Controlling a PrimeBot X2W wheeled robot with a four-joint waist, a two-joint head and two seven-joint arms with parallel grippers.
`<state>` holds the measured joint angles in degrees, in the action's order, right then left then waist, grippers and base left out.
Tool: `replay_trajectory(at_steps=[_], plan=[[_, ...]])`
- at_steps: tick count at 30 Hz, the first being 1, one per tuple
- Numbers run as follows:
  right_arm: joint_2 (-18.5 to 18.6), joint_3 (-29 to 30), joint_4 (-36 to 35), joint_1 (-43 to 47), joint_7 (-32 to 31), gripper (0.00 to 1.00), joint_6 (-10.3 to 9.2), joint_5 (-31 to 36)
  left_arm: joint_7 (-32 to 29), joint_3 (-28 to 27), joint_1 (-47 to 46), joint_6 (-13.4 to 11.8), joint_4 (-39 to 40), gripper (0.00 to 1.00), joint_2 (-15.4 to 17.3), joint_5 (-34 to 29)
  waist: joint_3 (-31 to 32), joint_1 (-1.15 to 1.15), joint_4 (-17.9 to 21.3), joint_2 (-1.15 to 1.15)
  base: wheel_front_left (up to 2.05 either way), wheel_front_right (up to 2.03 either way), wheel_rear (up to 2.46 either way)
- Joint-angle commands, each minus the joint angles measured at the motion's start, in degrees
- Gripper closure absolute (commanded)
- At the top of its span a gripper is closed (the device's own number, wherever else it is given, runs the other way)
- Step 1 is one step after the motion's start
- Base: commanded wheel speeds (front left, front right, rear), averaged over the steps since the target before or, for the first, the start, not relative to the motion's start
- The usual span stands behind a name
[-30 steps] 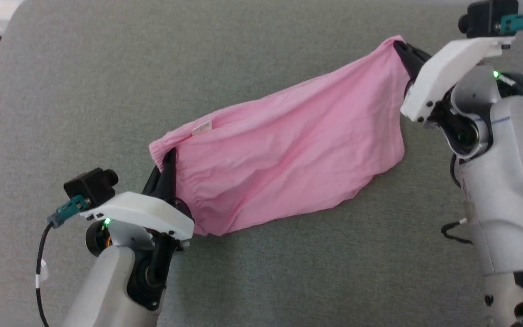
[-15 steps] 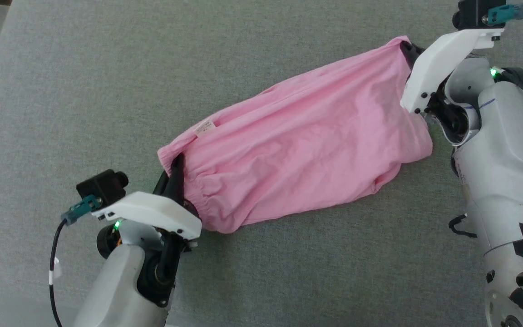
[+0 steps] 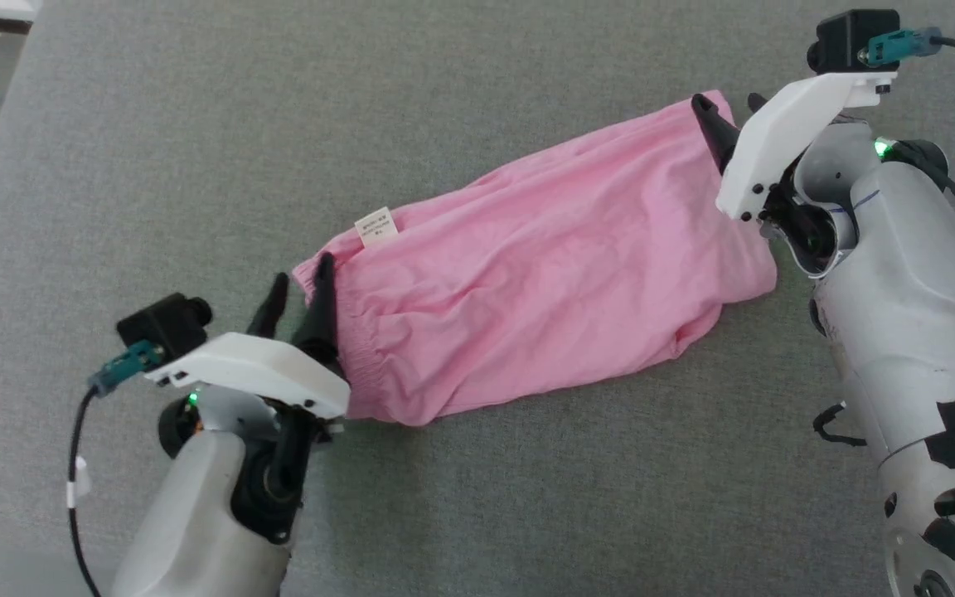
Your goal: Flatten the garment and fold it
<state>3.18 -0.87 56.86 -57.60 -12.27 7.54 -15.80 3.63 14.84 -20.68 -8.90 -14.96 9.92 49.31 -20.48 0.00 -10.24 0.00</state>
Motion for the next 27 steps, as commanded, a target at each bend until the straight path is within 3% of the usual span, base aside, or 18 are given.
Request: replay_trajectory(at_steps=[1, 8, 12, 20, 27], plan=[[0.2, -0.8, 0.1, -0.9, 0.9, 0.0, -0.05, -0.8, 0.8, -0.7, 0.4, -1.0, 1.3, 0.0, 1.1, -0.6, 1.8, 0.0, 0.1, 0.0, 0.0, 0.0, 0.0], [4.3, -5.5, -1.7, 2.9, 4.0, 0.0, -0.05, 1.1, 4.3, 0.9, 4.3, -6.5, 6.2, 0.0, 7.3, -10.3, 6.6, 0.0, 0.7, 0.0, 0.0, 0.0, 0.0], [5.2, -8.9, -0.7, 6.6, -0.8, 0.0, -0.05, 4.2, 9.8, 3.2, 7.1, -9.9, 8.9, 0.0, 11.1, -20.7, 8.7, 0.0, 1.5, 0.0, 0.0, 0.0, 0.0], [4.6, -14.0, -3.4, 10.7, -9.2, 0.0, -0.05, 5.9, 11.3, 3.4, 12.1, -12.0, 13.8, 0.0, 9.9, -29.7, 9.3, 0.0, 1.9, 0.0, 0.0, 0.0, 0.0], [4.2, -16.6, -5.2, 12.8, -14.8, 0.0, -0.05, 7.8, 11.4, 1.9, 15.3, -10.7, 14.8, 0.0, 6.3, -31.4, 8.2, 0.0, 1.2, 0.0, 0.0, 0.0, 0.0]])
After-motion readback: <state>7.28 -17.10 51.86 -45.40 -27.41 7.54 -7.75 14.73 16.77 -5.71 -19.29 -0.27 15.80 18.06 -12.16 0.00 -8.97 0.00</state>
